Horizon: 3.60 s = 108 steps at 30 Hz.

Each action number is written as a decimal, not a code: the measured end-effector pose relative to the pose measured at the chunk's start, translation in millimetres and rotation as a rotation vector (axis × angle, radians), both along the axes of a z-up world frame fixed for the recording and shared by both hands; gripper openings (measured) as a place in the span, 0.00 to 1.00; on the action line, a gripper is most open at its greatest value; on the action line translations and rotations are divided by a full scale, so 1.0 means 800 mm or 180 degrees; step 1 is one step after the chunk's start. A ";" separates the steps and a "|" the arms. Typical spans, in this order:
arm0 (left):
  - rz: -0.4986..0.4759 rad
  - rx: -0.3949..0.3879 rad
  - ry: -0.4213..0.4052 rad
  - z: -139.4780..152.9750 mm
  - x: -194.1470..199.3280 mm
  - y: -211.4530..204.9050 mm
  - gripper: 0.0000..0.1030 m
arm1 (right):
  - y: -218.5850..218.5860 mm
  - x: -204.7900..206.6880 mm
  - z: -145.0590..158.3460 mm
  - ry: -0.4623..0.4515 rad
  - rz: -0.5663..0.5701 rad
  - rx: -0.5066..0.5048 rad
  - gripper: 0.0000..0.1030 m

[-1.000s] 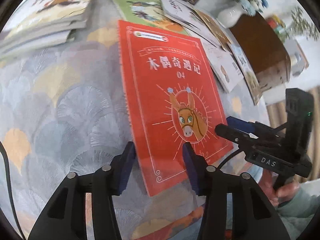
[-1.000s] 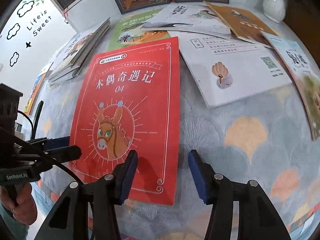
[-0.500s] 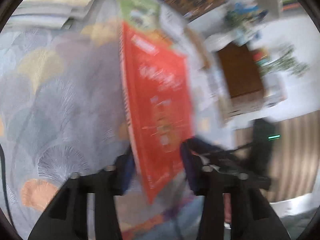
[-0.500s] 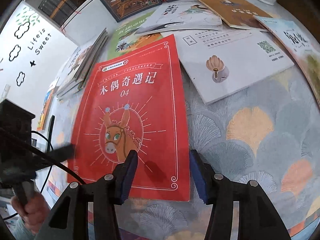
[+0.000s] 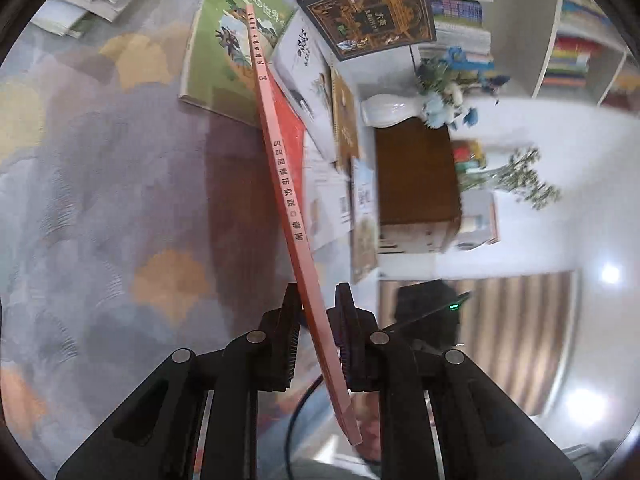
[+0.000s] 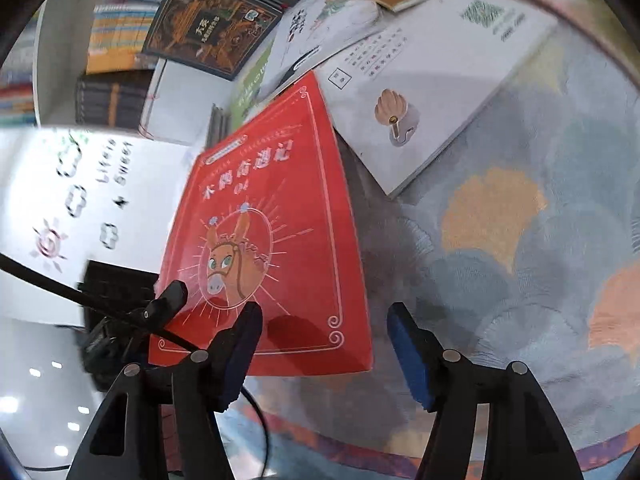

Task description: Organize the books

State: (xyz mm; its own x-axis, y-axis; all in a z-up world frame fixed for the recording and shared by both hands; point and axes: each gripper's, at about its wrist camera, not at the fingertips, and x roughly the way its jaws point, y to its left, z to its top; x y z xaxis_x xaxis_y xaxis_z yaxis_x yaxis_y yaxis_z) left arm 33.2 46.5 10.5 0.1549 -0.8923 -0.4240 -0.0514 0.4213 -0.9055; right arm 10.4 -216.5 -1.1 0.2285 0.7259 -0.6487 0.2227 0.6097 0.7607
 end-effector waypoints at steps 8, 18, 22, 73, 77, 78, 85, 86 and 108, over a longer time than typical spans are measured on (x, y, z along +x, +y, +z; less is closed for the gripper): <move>0.0062 -0.0084 0.0203 -0.016 0.004 0.022 0.12 | 0.016 0.013 -0.013 0.0084 -0.0159 0.0330 0.42; -0.0254 0.1484 -0.0703 0.052 -0.004 -0.001 0.14 | 0.084 0.019 0.070 -0.0726 0.0731 -0.0956 0.32; -0.0272 0.1586 -0.1057 0.092 -0.006 -0.004 0.14 | 0.094 0.017 0.102 -0.0979 0.0882 -0.1090 0.32; 0.1168 0.2333 -0.0544 0.069 0.049 0.251 0.27 | 0.307 0.174 0.057 -0.0850 0.1759 -0.1106 0.36; 0.0770 0.2245 -0.0677 0.086 0.036 0.197 0.34 | 0.234 0.122 0.049 -0.0670 0.1597 -0.1115 0.41; 0.0654 0.2199 -0.0727 0.091 0.037 0.178 0.37 | 0.210 0.109 0.046 -0.0610 0.1515 -0.1099 0.43; -0.0007 0.1830 -0.1046 0.116 0.047 0.033 0.69 | 0.026 0.051 0.047 -0.0332 0.0724 -0.1211 0.45; -0.0092 0.1815 -0.1076 0.117 0.050 0.009 0.69 | -0.008 0.045 0.050 -0.0314 0.0564 -0.1262 0.45; -0.0806 0.1427 -0.0557 0.007 0.035 -0.369 0.58 | -0.356 0.112 0.049 -0.0330 -0.0140 -0.2340 0.38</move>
State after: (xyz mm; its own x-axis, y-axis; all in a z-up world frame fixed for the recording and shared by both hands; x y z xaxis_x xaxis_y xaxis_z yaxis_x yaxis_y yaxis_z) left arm 61.5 -248.9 16.3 0.0609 -0.6484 -0.7588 0.2372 0.7479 -0.6200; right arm 100.1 -501.2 38.3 0.3337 0.1017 -0.9372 0.2078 0.9618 0.1783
